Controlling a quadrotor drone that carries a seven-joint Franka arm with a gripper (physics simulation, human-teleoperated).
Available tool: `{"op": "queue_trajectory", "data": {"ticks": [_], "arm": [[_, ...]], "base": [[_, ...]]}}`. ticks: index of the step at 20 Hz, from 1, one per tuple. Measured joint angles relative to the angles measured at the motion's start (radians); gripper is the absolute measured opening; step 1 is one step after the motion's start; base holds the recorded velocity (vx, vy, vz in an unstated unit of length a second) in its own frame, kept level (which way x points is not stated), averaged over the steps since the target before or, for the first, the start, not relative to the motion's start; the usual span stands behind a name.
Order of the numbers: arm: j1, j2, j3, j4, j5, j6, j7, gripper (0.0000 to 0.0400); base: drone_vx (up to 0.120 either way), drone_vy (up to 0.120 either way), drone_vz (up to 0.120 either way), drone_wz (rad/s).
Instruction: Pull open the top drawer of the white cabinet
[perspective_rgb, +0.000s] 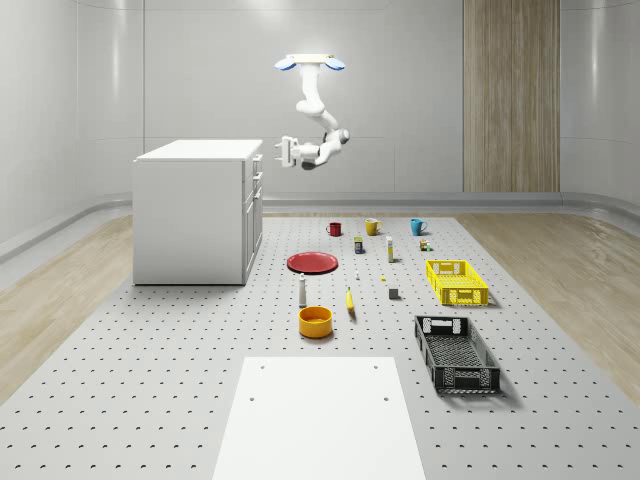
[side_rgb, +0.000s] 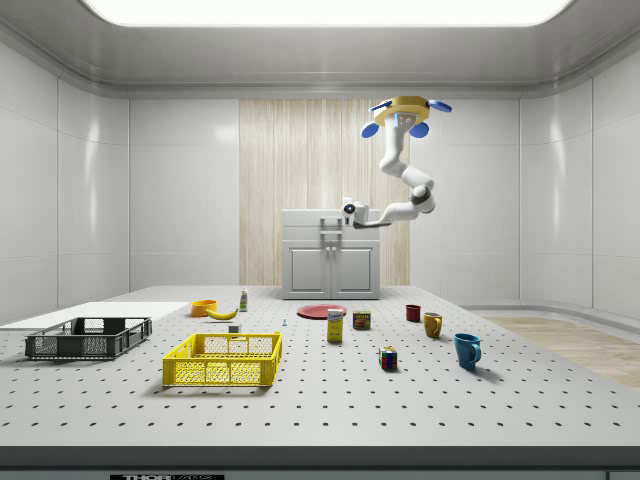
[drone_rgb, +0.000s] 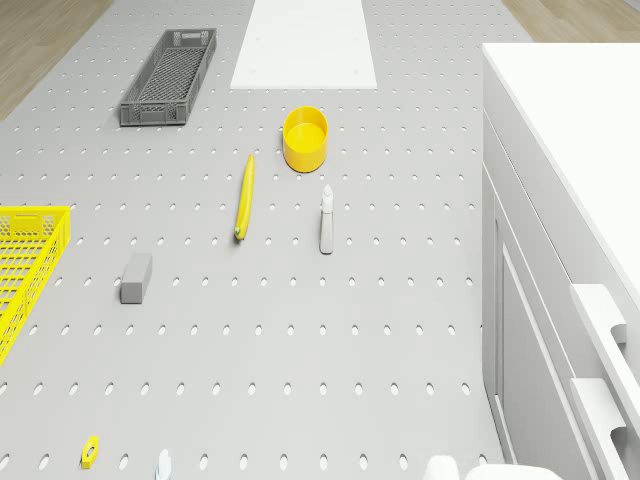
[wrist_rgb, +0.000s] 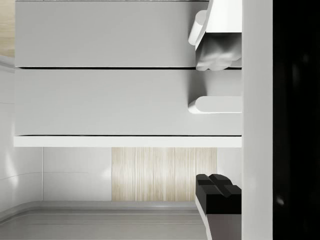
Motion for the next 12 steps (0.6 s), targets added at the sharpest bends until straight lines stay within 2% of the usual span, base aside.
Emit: {"op": "queue_trajectory", "data": {"ticks": [4, 6, 8, 12], "arm": [[-0.012, 0.01, 0.013, 0.01, 0.01, -0.009, 0.003, 0.0305], [-0.018, 0.014, 0.017, 0.012, 0.015, -0.014, 0.003, 0.0305], [-0.025, 0.017, 0.022, 0.014, 0.019, -0.019, 0.002, 0.0305], [-0.038, 0.023, 0.029, 0.016, 0.027, -0.029, 0.0, 0.0305]], "base": [[0.0, 0.0, 0.0, 0.0], [0.12, 0.0, 0.0, 0.0], [0.02, 0.0, 0.0, 0.0], [0.12, 0.0, 0.0, 0.0]]}}
